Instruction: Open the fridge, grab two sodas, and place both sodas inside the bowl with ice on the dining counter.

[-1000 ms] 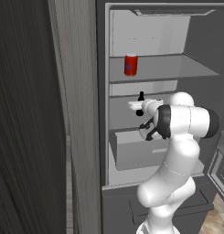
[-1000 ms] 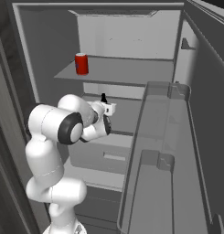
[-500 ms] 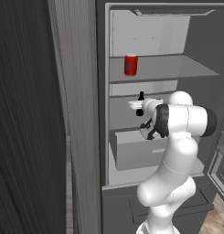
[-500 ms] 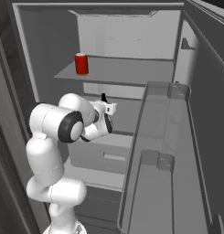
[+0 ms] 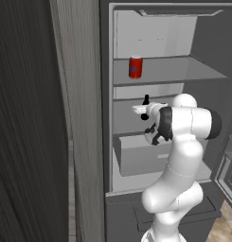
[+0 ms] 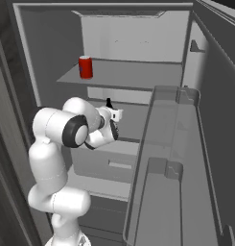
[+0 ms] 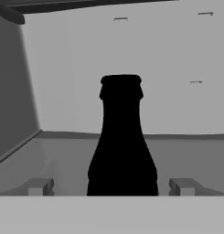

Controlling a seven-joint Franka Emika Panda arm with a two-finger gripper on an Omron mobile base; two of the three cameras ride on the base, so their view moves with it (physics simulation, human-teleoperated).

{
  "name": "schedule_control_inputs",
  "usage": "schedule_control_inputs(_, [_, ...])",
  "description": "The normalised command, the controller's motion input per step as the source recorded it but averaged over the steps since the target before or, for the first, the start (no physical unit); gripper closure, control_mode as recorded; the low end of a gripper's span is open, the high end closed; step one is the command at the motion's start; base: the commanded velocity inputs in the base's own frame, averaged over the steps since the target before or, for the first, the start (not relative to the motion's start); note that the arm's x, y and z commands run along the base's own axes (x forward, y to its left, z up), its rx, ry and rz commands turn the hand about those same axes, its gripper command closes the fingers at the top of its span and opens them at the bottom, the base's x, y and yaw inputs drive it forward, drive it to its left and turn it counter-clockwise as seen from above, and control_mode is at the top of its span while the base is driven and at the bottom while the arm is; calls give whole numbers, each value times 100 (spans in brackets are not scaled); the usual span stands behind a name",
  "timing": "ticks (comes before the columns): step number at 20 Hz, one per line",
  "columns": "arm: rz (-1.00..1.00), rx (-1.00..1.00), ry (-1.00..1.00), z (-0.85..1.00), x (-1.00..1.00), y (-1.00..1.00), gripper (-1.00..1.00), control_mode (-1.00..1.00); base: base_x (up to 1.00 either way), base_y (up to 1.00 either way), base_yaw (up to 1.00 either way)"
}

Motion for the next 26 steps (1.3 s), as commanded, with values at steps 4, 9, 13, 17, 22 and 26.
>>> schedule_control_inputs(4, [0, 0, 0, -10, 7, 0, 100, -100, 0, 0, 0])
schedule_control_inputs(9, [0, 0, 0, -1, 11, 0, 100, -100, 0, 0, 0])
schedule_control_inputs(13, [0, 0, 0, 0, 6, 0, 100, -100, 0, 0, 0])
schedule_control_inputs(17, [0, 0, 0, -2, 1, 0, 100, -100, 0, 0, 0])
schedule_control_inputs(22, [0, 0, 0, -2, 0, 0, 100, -100, 0, 0, 0])
schedule_control_inputs(26, [0, 0, -1, -9, -10, 0, 100, -100, 0, 0, 0])
